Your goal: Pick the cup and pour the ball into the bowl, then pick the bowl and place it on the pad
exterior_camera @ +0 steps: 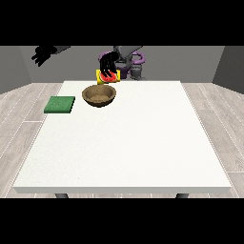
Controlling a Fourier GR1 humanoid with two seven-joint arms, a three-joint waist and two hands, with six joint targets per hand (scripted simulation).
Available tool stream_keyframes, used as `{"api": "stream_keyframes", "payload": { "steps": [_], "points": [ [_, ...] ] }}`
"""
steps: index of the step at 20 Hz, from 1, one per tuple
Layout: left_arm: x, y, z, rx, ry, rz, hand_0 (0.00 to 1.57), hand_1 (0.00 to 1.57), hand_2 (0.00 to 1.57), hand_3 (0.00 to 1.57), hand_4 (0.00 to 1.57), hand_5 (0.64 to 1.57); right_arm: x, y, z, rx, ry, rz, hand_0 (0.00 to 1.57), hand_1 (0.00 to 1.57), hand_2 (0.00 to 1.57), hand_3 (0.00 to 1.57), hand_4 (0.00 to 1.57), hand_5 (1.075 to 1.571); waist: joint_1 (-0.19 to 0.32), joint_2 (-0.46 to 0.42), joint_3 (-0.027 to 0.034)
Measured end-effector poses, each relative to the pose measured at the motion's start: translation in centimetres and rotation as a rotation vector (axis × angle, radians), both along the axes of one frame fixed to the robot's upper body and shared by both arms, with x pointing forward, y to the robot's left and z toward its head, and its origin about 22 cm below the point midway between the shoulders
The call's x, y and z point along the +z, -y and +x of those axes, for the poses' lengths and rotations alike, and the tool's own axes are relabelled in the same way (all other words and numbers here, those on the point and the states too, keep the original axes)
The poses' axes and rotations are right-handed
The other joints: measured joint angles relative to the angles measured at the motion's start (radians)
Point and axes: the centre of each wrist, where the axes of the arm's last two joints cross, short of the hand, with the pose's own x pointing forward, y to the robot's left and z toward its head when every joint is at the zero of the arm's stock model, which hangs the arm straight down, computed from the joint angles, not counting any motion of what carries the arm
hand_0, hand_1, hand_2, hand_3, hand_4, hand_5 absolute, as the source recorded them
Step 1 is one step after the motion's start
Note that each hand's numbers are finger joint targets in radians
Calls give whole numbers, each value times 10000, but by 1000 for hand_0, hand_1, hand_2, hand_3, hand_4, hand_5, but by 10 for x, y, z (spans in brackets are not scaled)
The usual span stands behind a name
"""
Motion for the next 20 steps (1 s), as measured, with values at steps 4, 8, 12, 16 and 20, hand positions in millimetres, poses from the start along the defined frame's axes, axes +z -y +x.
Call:
{"api": "stream_keyframes", "payload": {
  "steps": [4,8,12,16,20],
  "points": [
    [-4,3,-9,-144,-430,502,0,0,1102,1542,1109,1571,-3,-1,-4,-41,-267,-4,0,0,0,50,713,1548,73,-274,-1],
    [1,-13,-6,-9,-343,-933,805,805,1571,1563,1168,1561,-8,7,-16,-264,-582,-81,0,0,0,50,713,1548,361,-629,-11],
    [20,-52,8,333,-688,-4150,798,798,1187,884,1299,1555,-15,11,-26,-667,-977,-114,0,0,0,114,762,1556,859,-938,-42],
    [49,-86,20,728,-632,-8232,0,0,0,0,1161,1561,-21,7,-29,-1001,-1160,-71,0,0,0,0,786,1556,1453,-1033,-102],
    [82,-120,29,793,-696,-12344,0,0,0,0,1065,1571,-27,0,-30,-1265,-1271,-92,0,0,0,0,774,1556,1962,-874,-135]
  ]
}}
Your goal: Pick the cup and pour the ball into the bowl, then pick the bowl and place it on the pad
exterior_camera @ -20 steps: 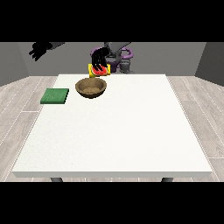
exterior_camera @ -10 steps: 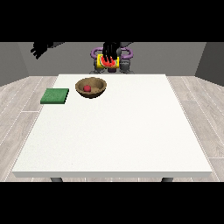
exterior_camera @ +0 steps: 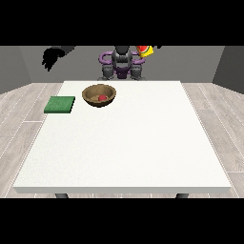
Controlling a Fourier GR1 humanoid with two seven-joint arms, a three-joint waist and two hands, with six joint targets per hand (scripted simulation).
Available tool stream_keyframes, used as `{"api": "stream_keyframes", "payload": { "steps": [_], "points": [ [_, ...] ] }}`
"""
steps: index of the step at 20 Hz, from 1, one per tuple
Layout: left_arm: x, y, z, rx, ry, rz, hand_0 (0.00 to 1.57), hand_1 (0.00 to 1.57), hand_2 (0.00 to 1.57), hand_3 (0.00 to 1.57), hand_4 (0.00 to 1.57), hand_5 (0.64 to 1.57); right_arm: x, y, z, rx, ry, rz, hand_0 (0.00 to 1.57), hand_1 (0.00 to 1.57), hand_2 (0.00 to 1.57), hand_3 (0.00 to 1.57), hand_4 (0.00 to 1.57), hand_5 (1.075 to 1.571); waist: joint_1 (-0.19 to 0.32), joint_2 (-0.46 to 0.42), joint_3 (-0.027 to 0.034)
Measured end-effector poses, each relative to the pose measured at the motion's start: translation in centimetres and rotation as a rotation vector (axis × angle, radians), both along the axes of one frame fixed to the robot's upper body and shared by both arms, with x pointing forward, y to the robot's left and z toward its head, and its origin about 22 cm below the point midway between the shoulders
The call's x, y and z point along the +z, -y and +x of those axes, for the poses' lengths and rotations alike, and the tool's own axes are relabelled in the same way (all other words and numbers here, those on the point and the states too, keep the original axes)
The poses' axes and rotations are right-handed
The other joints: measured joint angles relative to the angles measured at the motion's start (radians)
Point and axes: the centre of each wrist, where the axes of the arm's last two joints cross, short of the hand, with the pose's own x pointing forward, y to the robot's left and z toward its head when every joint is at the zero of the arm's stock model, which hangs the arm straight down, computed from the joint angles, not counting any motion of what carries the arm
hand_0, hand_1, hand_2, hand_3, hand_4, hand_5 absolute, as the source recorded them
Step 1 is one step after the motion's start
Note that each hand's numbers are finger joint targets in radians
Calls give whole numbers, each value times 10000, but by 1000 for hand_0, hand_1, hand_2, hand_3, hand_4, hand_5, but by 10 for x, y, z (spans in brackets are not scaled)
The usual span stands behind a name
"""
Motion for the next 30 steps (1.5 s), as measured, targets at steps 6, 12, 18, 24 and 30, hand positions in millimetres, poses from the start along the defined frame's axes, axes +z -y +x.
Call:
{"api": "stream_keyframes", "payload": {
  "steps": [6,12,18,24,30],
  "points": [
    [27,-73,3,-991,-28,-4177,0,0,0,0,1053,1563,-32,-30,-10,-537,-373,339,0,0,0,0,728,1566,718,425,58],
    [63,-155,-1,-1875,476,-5720,0,0,0,0,1047,1558,-54,-60,-10,-857,54,687,0,0,0,0,738,1568,1027,1369,111],
    [69,-204,-18,-2179,711,-6061,0,0,0,0,995,1544,-78,-74,-11,-803,263,811,0,0,0,0,595,1557,987,1947,129],
    [79,-233,-34,-2175,836,-6169,0,0,0,0,1014,1532,-89,-91,3,-686,257,920,0,0,0,0,529,1553,894,2144,135],
    [96,-259,-48,-2187,1430,-6105,0,0,0,0,1014,1534,-97,-96,8,-580,898,898,0,0,0,0,479,1549,764,2629,26]
  ]
}}
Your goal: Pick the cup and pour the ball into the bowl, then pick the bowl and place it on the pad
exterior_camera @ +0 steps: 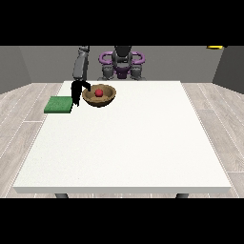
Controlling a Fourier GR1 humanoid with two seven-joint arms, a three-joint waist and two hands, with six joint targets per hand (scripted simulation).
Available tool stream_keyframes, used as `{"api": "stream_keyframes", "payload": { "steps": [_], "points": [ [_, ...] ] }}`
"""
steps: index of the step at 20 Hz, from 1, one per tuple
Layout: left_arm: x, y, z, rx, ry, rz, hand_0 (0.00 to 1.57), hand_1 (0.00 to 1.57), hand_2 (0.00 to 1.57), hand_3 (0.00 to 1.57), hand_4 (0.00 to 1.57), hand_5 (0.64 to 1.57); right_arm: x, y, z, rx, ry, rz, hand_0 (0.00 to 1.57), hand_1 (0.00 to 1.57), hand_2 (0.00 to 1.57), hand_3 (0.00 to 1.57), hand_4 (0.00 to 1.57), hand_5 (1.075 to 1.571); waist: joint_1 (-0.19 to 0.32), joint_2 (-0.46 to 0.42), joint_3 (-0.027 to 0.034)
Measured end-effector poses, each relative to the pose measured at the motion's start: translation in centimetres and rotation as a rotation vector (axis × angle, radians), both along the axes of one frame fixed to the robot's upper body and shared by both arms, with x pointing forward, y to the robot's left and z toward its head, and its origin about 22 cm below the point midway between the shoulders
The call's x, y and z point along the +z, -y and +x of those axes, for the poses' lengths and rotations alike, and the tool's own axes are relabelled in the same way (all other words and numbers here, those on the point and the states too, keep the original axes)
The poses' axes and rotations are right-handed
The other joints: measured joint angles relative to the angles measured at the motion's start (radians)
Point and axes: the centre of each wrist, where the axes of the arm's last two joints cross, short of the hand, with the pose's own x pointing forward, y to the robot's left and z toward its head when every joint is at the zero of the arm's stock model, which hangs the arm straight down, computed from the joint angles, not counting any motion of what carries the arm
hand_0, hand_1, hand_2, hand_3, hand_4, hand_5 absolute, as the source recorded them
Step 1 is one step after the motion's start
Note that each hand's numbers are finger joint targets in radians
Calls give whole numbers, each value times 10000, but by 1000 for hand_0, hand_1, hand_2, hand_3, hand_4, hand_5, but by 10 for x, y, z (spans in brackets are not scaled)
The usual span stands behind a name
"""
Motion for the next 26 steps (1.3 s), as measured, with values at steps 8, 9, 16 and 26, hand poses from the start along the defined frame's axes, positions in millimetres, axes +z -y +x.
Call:
{"api": "stream_keyframes", "payload": {
  "steps": [8,9,16,26],
  "points": [
    [16,-1,-4,-154,332,51,0,0,0,0,1023,1537,-3,-9,2,-191,514,-160,0,0,0,0,448,1550,77,265,-132],
    [16,0,-5,-231,301,42,0,0,0,0,1022,1537,-5,-11,1,-262,488,-154,0,0,0,0,463,1550,164,223,-124],
    [23,-15,-13,-329,363,18,0,0,0,0,1018,1533,-2,-13,8,-855,223,-344,1482,1482,1571,449,621,1491,325,280,-135],
    [42,-20,-19,-709,1030,-138,0,0,0,0,1160,1527,0,7,-10,-2264,382,-1833,1571,1571,1571,1292,995,1542,923,696,-218]
  ]
}}
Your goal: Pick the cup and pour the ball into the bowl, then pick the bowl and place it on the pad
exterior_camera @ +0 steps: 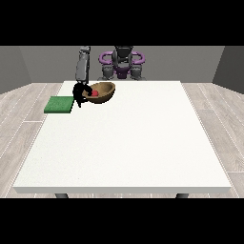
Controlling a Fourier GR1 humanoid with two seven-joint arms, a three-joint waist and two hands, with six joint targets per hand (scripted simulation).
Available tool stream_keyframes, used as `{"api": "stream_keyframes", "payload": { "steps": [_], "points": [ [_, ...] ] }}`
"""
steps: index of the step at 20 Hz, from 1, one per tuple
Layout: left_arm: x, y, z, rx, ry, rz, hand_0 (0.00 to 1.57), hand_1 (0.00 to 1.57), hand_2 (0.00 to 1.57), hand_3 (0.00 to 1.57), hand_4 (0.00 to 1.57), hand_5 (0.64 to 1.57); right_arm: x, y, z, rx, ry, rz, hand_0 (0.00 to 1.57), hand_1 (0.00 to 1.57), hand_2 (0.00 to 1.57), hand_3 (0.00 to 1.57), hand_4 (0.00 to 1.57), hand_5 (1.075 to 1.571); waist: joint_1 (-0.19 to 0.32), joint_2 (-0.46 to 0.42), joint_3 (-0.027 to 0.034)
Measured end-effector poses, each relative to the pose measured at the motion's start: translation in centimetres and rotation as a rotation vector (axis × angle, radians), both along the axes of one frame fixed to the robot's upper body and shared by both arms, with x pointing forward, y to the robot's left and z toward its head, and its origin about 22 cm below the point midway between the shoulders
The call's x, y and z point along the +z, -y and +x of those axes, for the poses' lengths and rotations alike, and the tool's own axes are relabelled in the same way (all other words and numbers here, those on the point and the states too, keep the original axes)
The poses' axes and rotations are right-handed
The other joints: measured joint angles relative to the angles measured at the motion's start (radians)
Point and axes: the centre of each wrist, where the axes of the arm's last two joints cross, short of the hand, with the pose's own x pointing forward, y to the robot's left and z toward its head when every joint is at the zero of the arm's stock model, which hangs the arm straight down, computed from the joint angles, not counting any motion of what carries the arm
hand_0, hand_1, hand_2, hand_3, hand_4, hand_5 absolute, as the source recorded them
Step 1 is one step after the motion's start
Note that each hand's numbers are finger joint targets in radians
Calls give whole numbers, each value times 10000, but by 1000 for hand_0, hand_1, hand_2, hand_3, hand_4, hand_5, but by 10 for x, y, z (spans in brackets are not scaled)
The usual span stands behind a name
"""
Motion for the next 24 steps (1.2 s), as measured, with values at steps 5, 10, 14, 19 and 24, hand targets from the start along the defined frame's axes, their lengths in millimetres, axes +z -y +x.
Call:
{"api": "stream_keyframes", "payload": {
  "steps": [5,10,14,19,24],
  "points": [
    [-6,-7,-1,235,-345,-130,0,0,0,0,1191,1528,10,3,3,31,-1039,-224,1571,1571,1571,1111,1026,1548,-26,-311,252],
    [-22,-21,-4,603,-735,-232,0,0,0,0,1199,1538,30,14,10,340,-2237,-224,1571,1571,1571,973,1056,1556,-303,-560,413],
    [-34,-35,-10,962,-1002,-238,0,0,0,0,1201,1544,71,75,15,-212,-3318,-1597,1571,1571,1571,712,1056,1566,-779,-695,328],
    [-54,-53,-19,1502,-1299,-303,0,0,0,0,1205,1545,135,124,28,-372,-3992,-2400,1571,1571,1571,566,1085,1564,-1407,-951,308],
    [-58,-62,-26,1656,-1119,-349,0,0,0,0,1210,1550,163,157,30,-483,-4042,-2435,1571,1571,1571,461,1109,1567,-1521,-701,317]
  ]
}}
